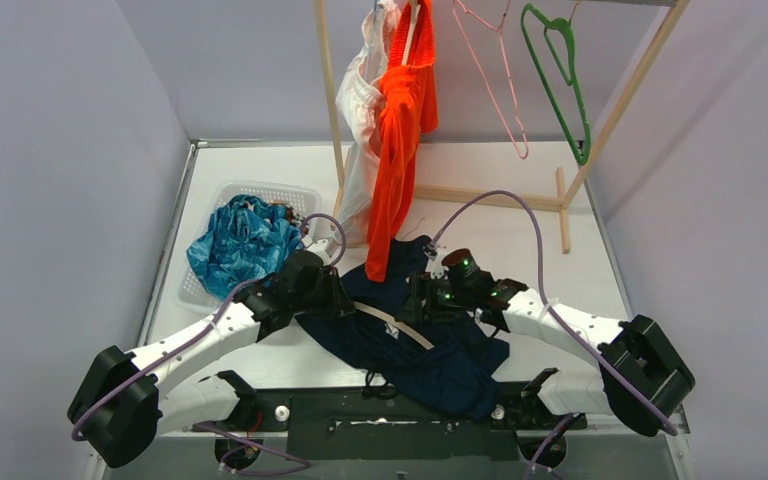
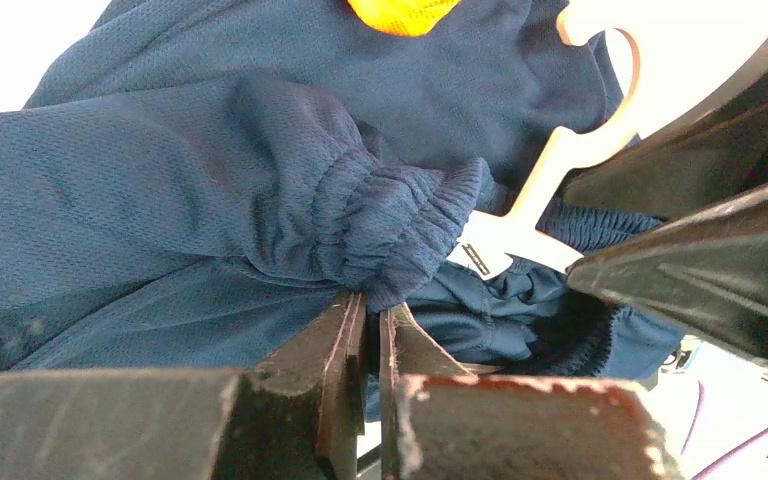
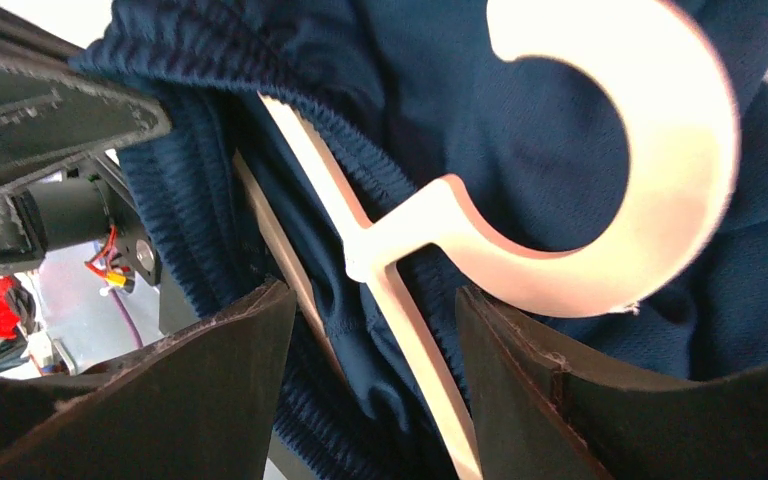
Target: Remove the shorts from the hanger
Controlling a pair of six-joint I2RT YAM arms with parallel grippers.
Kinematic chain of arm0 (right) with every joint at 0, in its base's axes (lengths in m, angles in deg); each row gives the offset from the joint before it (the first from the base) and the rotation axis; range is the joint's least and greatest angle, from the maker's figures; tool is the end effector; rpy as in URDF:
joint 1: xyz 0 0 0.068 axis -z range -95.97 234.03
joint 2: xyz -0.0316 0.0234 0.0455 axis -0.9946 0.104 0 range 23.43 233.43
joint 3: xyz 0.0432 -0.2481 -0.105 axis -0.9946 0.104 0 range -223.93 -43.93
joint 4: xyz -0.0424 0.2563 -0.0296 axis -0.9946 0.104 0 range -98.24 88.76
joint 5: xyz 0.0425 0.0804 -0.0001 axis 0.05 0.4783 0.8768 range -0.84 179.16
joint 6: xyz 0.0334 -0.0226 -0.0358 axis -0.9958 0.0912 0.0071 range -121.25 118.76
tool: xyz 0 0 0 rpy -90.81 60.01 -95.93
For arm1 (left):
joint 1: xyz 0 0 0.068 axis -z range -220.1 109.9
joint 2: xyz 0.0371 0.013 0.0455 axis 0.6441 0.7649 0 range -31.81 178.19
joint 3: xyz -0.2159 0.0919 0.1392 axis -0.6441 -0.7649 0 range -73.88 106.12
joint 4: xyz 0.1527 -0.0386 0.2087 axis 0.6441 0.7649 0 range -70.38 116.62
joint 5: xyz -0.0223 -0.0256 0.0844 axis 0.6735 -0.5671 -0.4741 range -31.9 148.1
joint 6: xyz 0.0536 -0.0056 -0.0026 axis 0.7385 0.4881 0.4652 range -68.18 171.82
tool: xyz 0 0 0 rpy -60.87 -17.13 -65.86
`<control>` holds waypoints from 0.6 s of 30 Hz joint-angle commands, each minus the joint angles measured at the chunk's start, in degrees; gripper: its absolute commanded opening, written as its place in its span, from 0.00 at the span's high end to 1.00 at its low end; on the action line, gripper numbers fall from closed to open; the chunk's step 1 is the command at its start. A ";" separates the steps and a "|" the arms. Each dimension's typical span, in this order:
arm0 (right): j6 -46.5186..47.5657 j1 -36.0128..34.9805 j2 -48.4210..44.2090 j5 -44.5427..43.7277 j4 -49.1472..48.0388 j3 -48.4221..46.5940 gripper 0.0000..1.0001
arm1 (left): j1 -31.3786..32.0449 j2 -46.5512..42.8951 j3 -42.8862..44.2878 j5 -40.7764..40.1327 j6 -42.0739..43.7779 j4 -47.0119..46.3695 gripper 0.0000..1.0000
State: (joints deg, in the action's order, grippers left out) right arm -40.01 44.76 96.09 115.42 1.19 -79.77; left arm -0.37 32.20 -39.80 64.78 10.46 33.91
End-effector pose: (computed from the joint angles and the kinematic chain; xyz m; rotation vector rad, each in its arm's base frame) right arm 0.1809 0.1683 0.1902 -0.2548 2.5965 1.1273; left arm 0.1704 -0.1471 0.2043 0.0259 2.4914 -0.7941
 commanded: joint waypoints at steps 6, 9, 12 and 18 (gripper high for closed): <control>-8.71 -4.55 1.48 -5.10 -17.96 5.62 0.44 | 0.52 0.06 0.56 0.91 -0.63 -4.56 1.00; -10.25 -6.13 3.63 -9.28 -25.99 7.12 0.52 | 0.53 0.78 1.27 0.84 -0.34 -4.03 1.00; -8.59 -8.69 5.23 -16.05 -28.48 6.37 0.48 | 0.69 1.16 1.80 1.00 0.08 -3.53 1.00; -6.73 -10.29 6.25 -24.13 -35.53 8.71 0.73 | 0.88 0.73 2.16 0.62 -0.11 -2.78 1.00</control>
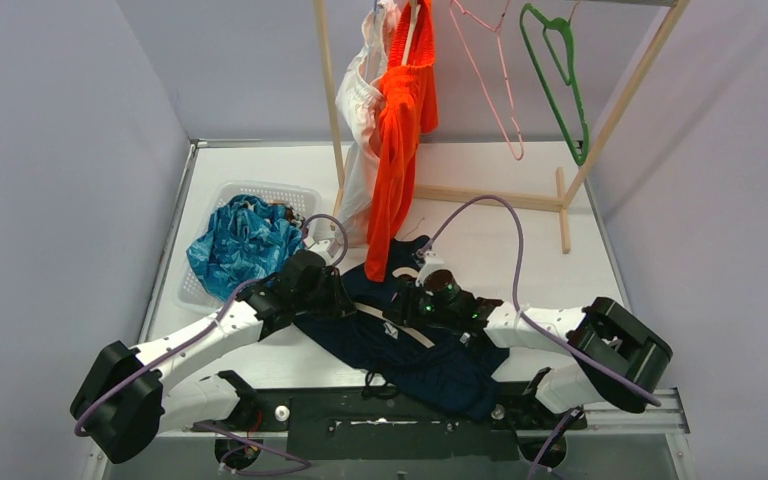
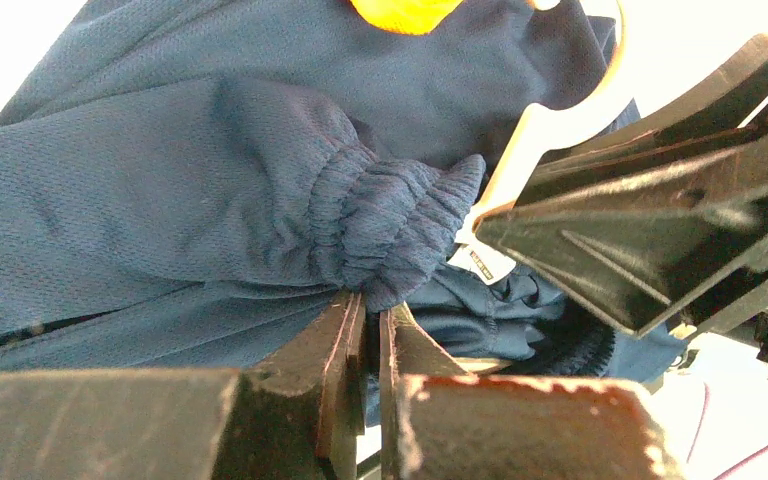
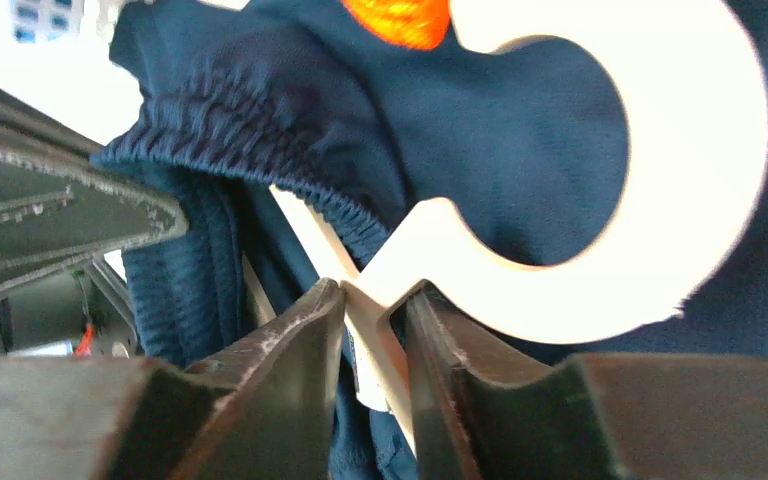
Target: Remove the shorts from the hanger
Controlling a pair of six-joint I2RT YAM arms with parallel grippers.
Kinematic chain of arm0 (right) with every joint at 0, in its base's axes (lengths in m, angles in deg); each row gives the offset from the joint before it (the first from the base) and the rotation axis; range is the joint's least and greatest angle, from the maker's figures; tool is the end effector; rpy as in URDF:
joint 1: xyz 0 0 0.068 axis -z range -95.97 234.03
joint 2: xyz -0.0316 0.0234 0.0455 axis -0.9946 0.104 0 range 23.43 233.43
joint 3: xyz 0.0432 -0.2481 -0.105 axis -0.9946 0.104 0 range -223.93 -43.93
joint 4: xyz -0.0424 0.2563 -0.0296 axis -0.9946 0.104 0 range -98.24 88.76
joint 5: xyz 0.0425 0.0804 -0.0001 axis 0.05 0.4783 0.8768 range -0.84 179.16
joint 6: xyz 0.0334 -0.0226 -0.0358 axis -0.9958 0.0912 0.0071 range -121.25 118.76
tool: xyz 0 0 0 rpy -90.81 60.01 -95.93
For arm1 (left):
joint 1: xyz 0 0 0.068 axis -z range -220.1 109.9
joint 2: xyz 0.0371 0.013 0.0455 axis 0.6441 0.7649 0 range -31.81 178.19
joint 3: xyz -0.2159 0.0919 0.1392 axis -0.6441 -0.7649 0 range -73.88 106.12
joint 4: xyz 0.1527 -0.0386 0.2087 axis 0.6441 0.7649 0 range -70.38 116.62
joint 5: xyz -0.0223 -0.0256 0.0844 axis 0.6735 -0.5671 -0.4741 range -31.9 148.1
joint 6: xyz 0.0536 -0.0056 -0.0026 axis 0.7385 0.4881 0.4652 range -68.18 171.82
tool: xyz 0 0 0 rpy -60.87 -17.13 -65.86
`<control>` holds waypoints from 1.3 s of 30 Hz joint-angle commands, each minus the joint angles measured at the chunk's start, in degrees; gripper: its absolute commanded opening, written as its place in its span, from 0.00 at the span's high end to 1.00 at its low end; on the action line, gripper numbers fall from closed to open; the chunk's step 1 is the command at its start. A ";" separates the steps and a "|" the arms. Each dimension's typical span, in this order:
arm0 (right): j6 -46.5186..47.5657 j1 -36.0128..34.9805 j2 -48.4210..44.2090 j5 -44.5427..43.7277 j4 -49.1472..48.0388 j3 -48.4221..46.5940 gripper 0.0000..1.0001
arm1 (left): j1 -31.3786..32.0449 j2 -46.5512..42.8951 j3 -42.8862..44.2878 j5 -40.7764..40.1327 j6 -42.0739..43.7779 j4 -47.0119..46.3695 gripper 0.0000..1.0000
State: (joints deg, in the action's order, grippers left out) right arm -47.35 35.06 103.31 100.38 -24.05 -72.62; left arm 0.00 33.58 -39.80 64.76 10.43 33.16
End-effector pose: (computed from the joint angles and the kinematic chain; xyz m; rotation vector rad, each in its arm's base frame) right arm 0.1672 0.2027 0.1570 -0.1829 2.4111 1.0800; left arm 0.1718 -0.1502 0.2003 0.0324 2.5033 -0.7895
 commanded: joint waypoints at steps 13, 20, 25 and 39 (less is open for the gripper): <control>13.93 -1.35 -27.69 -8.37 -7.73 11.85 1.00 | 0.66 -1.61 8.40 -4.61 0.54 3.31 1.00; 22.25 -2.50 -36.24 -0.66 7.21 9.54 1.00 | 0.53 -2.88 13.98 -12.63 -0.51 9.84 1.00; 26.04 -4.06 -41.60 -0.16 11.06 9.03 1.00 | 0.18 -2.19 16.52 -18.90 -1.50 15.14 1.00; 30.64 -4.77 -54.32 -1.67 17.11 9.87 1.00 | -5.99 -2.40 17.23 -21.77 -0.85 20.62 1.00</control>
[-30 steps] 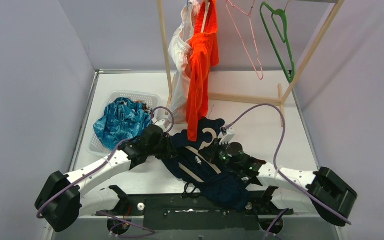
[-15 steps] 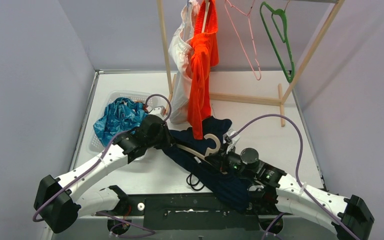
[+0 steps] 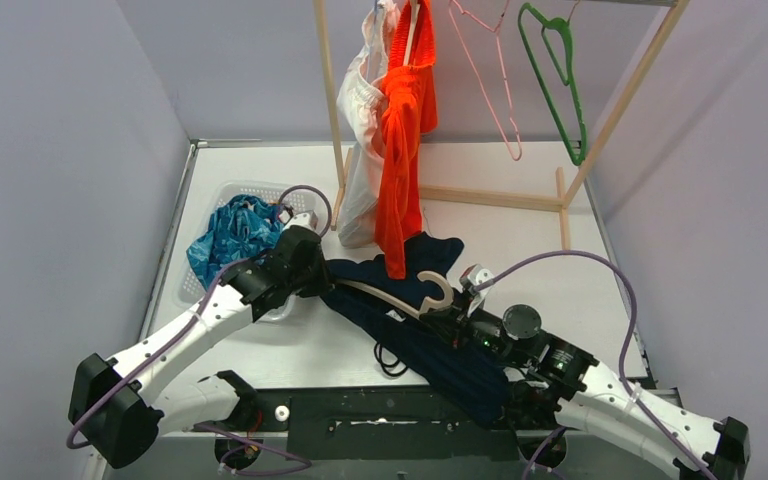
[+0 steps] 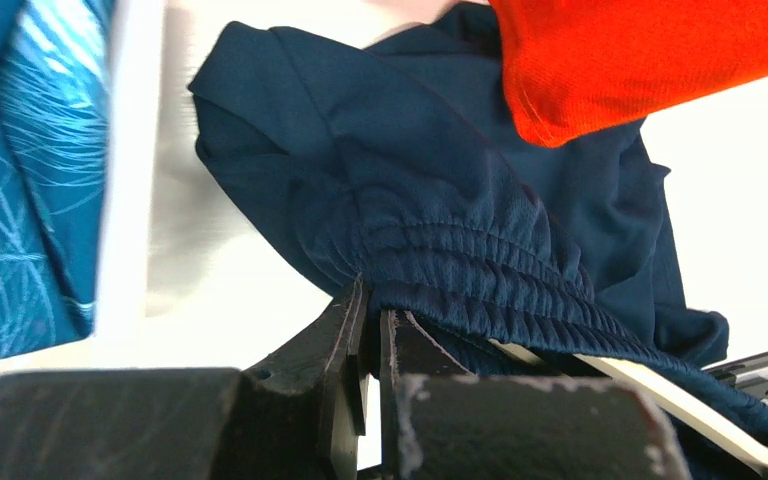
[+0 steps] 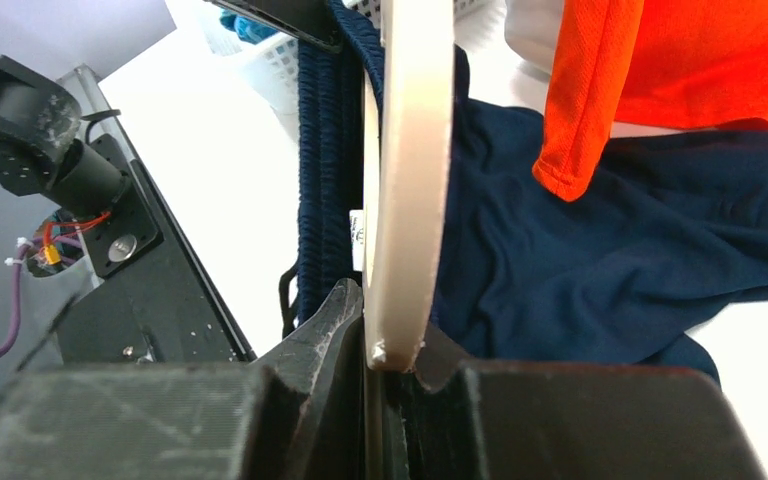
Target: Remove the shorts from the hanger
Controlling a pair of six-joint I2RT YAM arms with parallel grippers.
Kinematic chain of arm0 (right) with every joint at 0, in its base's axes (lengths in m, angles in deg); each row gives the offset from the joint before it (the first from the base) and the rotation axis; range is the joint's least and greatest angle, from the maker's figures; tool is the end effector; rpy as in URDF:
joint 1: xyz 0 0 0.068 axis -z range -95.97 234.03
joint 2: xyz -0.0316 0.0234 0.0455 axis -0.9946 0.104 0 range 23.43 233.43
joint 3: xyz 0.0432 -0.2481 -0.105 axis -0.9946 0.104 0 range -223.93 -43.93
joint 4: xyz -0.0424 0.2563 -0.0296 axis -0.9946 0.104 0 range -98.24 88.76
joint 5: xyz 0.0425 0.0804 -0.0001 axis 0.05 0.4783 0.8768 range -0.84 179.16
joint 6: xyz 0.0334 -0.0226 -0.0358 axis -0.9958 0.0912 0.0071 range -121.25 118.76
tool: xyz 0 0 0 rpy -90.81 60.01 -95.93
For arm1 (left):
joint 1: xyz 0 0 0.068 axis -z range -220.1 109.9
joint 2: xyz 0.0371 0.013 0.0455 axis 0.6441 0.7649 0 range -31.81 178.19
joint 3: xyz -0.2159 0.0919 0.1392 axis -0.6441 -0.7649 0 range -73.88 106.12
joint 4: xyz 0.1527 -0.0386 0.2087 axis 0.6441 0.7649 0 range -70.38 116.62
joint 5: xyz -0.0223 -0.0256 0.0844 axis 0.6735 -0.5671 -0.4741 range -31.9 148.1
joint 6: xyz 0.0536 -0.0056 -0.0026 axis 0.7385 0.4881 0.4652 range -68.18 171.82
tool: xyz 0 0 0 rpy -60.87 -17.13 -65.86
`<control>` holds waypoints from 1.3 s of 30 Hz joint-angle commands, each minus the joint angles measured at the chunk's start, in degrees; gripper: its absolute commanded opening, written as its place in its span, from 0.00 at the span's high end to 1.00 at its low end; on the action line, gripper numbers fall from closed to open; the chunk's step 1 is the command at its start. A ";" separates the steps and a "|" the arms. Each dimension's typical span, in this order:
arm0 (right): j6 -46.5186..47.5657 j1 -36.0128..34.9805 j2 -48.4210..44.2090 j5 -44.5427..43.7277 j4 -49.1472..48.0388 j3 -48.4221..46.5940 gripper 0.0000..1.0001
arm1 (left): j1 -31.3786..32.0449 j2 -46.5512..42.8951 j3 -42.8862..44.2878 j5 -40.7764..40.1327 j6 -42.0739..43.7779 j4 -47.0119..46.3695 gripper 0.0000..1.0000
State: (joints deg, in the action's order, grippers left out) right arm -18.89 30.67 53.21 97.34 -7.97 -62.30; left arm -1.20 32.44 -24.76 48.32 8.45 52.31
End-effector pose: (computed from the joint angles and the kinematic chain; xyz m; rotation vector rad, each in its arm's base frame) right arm 0.0853 0.1233 0.2328 -0.6831 1.7618 1.0020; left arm 0.1834 -0.1403 0.2644 -0.1757 2.4354 -0.4619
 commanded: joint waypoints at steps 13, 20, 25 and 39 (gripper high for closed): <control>0.13 -0.36 -12.06 -1.46 -1.38 2.60 1.00 | -10.68 -2.63 -2.02 8.33 2.79 -4.89 1.00; -2.11 -0.42 -8.94 -8.61 -7.22 2.81 1.00 | -9.46 -5.75 -6.52 16.86 2.96 -10.86 0.93; -4.83 -0.50 -0.64 -11.08 -11.69 1.53 1.00 | -6.47 -7.56 -7.76 14.87 0.54 -12.45 0.60; -7.74 -1.00 6.64 -11.29 -28.30 1.78 1.00 | -1.93 -7.54 -11.23 13.50 -10.48 -19.87 0.37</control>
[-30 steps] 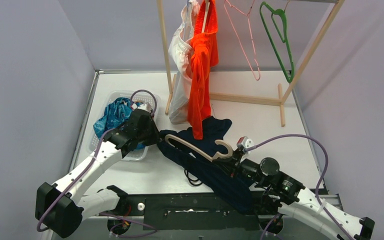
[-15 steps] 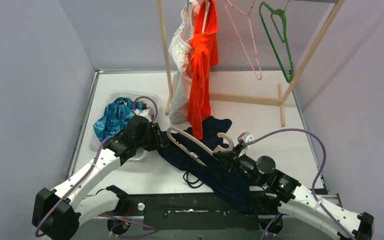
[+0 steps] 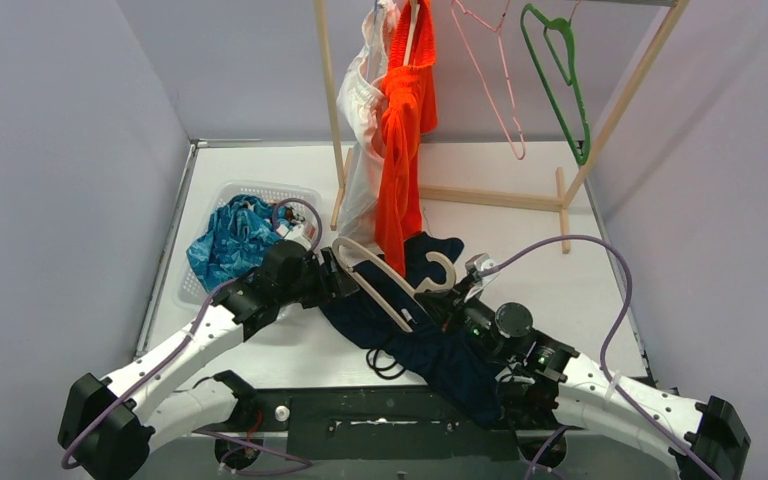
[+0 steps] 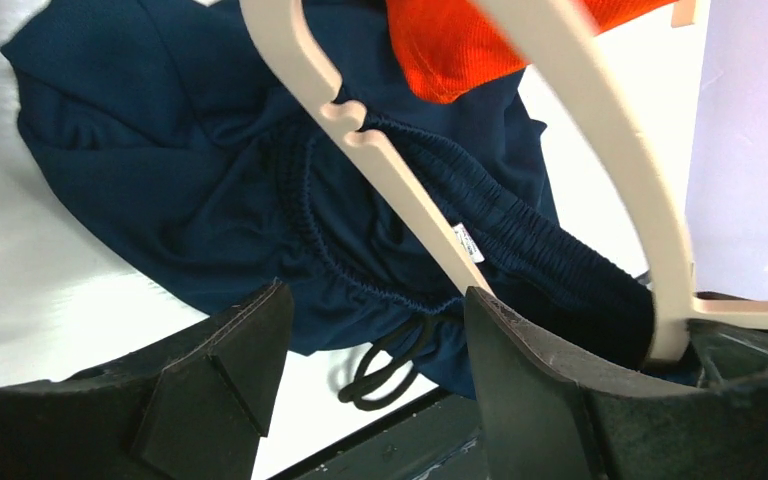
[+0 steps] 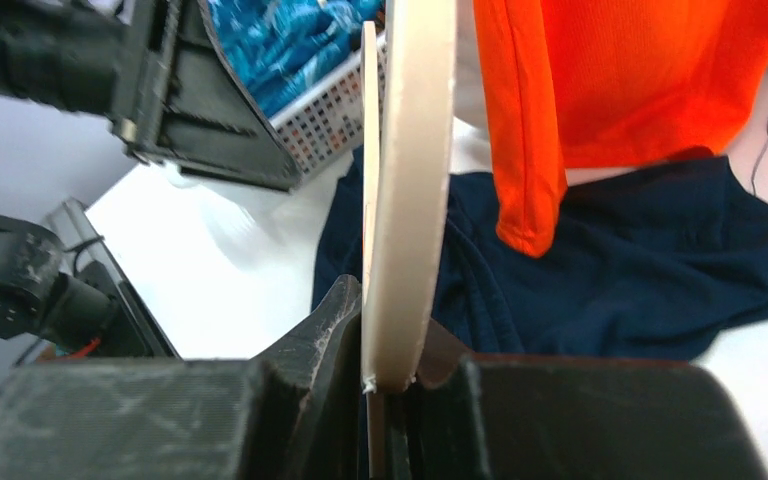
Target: Remove the shorts from the hanger
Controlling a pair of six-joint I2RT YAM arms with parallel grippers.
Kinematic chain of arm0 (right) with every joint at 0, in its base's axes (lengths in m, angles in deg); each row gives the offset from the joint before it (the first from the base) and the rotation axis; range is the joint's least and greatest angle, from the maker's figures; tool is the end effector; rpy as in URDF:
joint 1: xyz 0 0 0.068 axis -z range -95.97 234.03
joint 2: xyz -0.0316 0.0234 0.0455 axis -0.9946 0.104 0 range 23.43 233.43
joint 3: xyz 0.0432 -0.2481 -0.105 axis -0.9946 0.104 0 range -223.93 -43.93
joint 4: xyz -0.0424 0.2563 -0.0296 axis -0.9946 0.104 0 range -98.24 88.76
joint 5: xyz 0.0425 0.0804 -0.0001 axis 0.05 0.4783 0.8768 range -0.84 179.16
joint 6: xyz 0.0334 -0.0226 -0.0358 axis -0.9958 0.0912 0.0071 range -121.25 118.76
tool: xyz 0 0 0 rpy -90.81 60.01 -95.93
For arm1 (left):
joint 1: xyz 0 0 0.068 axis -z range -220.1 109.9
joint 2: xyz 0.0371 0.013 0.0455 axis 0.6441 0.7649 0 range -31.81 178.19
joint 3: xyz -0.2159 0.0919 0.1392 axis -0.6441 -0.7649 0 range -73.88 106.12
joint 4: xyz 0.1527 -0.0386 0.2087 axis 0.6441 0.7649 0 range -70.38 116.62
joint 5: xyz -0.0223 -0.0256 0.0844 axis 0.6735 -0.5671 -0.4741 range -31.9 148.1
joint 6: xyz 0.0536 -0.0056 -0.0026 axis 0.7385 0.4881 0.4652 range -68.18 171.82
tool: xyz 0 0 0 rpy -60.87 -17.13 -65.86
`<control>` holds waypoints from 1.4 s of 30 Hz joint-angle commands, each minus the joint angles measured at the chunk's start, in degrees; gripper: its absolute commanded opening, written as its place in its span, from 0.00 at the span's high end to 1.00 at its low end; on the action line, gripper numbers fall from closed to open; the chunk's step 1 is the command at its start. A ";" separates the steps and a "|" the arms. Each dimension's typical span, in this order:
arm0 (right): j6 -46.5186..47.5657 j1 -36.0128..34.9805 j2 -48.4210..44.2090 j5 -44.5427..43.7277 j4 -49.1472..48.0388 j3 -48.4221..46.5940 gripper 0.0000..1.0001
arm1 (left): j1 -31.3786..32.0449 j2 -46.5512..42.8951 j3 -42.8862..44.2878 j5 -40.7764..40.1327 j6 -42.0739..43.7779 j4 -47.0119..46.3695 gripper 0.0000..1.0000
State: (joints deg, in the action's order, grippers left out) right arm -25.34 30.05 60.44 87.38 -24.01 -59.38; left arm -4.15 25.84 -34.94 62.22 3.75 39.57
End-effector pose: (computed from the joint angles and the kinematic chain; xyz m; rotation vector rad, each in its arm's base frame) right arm 0.0997 0.1353 0.2271 -0.4331 1.7190 0.9875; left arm 0.1730 -0.1287 0.2464 -0.2113 2.3818 -0.8330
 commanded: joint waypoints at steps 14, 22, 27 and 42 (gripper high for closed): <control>-5.13 -1.29 4.82 1.85 -21.01 -2.33 1.00 | 6.07 2.71 -9.55 -2.66 -21.05 -29.23 0.35; -5.79 -1.59 6.59 2.60 -24.78 -2.81 1.00 | 6.54 -1.03 -13.14 -6.66 -24.65 -29.07 0.70; -5.18 -1.86 9.36 6.96 -23.41 -4.88 1.00 | 6.46 -5.55 -12.66 -10.22 -24.65 -24.91 0.96; -9.09 -2.94 4.20 -0.79 -3.83 -5.79 0.41 | 5.76 -22.10 -7.56 -27.75 -24.10 -5.56 1.00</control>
State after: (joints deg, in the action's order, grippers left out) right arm -33.74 27.61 68.68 89.91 -30.35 -65.30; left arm 1.88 5.88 -45.59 39.80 -19.77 30.74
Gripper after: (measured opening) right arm 0.565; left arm 0.190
